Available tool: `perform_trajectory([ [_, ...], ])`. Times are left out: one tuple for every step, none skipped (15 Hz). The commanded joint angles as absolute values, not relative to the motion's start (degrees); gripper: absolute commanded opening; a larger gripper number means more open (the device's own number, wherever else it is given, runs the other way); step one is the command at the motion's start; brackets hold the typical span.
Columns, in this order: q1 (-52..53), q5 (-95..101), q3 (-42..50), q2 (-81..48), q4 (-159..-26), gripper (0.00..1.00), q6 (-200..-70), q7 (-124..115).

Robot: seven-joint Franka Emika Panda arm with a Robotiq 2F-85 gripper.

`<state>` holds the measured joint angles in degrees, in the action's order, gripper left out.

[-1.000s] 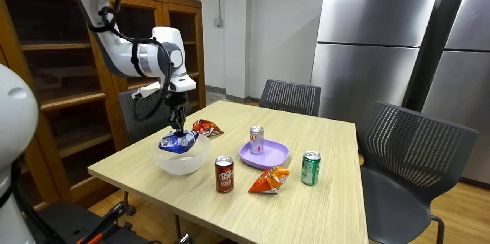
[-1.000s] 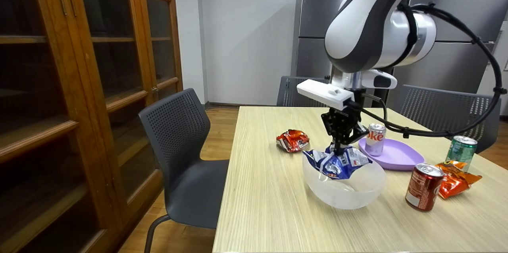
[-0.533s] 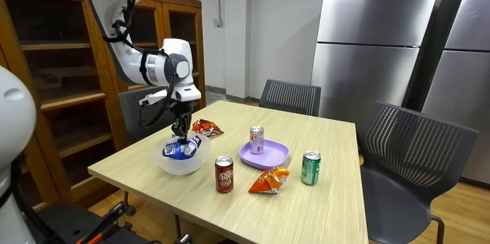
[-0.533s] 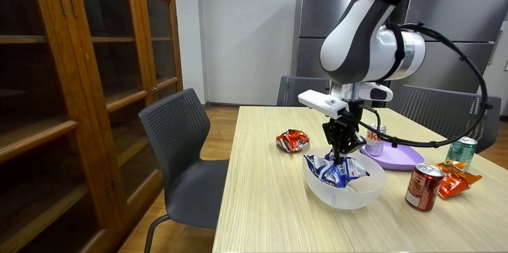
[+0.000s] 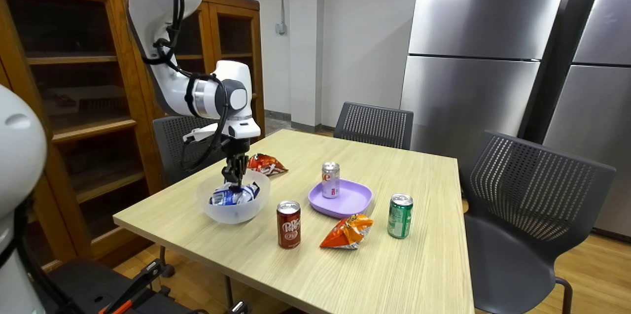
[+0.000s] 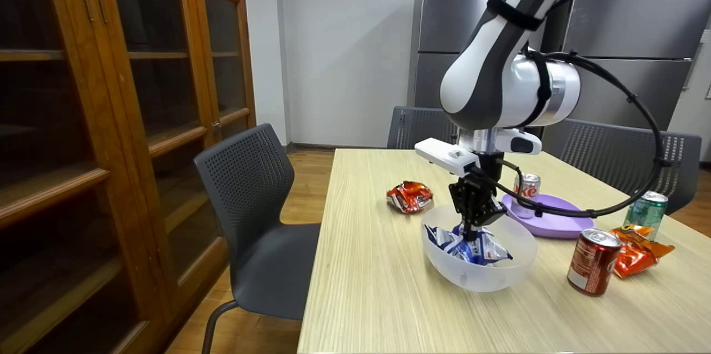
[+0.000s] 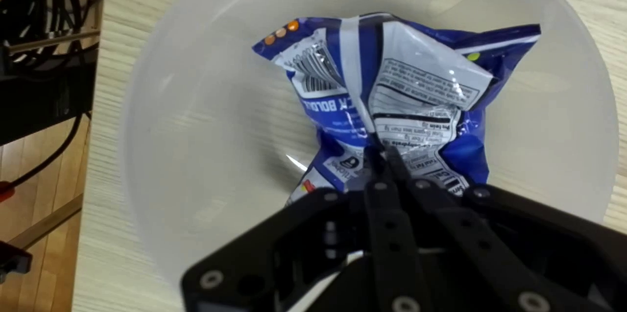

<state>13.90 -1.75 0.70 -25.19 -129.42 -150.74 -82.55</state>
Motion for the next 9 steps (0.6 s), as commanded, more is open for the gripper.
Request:
perform_trajectory([
  [13.7, -3.0, 0.2, -23.1, -129.0, 0.34, -148.1, -81.9],
  [13.8, -3.0, 0.1, -22.0, -129.5, 0.42, -148.1, -81.9],
  [14.1, -2.8, 0.1, -21.1, -129.9, 0.48, -148.2, -82.2],
  [14.3, -2.7, 0.1, -20.1, -130.1, 0.57, -148.2, -82.4],
  [14.4, -2.6, 0.0, -18.9, -130.3, 0.63, -148.0, -82.6],
  [14.8, -2.3, 0.0, -17.9, -130.3, 0.70, -147.8, -83.0],
  [15.3, -1.7, 0.1, -17.0, -130.1, 0.79, -147.4, -83.8],
  [15.6, -1.3, 0.1, -16.1, -129.9, 0.85, -147.0, -84.3],
  [16.0, -0.9, 0.1, -15.3, -129.6, 0.94, -146.6, -84.9],
])
